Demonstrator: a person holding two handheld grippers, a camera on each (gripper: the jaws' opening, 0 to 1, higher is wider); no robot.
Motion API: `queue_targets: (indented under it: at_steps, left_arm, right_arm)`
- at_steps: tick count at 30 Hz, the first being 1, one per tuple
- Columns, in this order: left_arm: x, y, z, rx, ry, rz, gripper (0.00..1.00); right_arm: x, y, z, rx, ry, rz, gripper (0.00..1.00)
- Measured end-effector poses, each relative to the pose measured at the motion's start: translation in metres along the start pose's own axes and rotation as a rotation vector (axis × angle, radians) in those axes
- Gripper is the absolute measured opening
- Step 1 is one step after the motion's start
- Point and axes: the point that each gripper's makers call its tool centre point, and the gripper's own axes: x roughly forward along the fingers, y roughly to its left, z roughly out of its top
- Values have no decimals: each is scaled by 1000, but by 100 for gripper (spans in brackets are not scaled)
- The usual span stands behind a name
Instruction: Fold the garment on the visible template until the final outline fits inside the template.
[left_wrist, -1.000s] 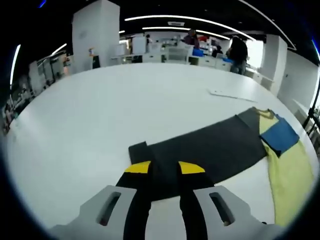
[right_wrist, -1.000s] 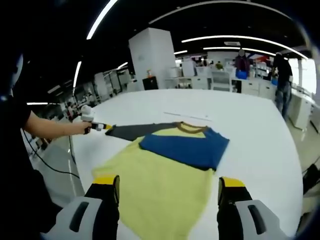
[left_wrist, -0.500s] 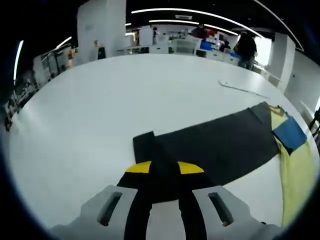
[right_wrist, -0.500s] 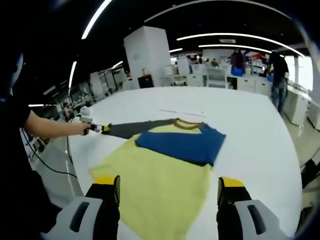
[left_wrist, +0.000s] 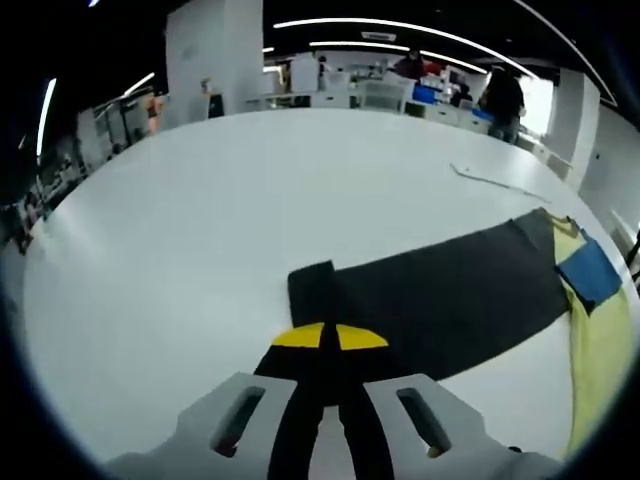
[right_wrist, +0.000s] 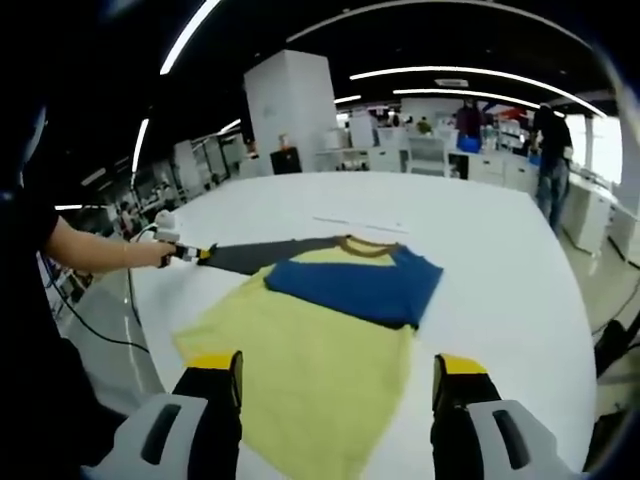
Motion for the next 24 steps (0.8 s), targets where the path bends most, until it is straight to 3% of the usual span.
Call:
queue_targets:
  at_steps: [9, 17, 24]
  left_arm:
    - [-6, -2, 2, -123, -6, -58, 0]
    - [-20, -10, 27, -95, -69, -114, 0]
    - [-30, -21, 37, -168, -89, -166, 0]
  right_arm:
    - [-4, -1, 1, 4, -12, -12, 76]
    - [-4, 3, 3, 0, -23, -1, 77]
    - [-7, 5, 4, -3, -28, 4, 77]
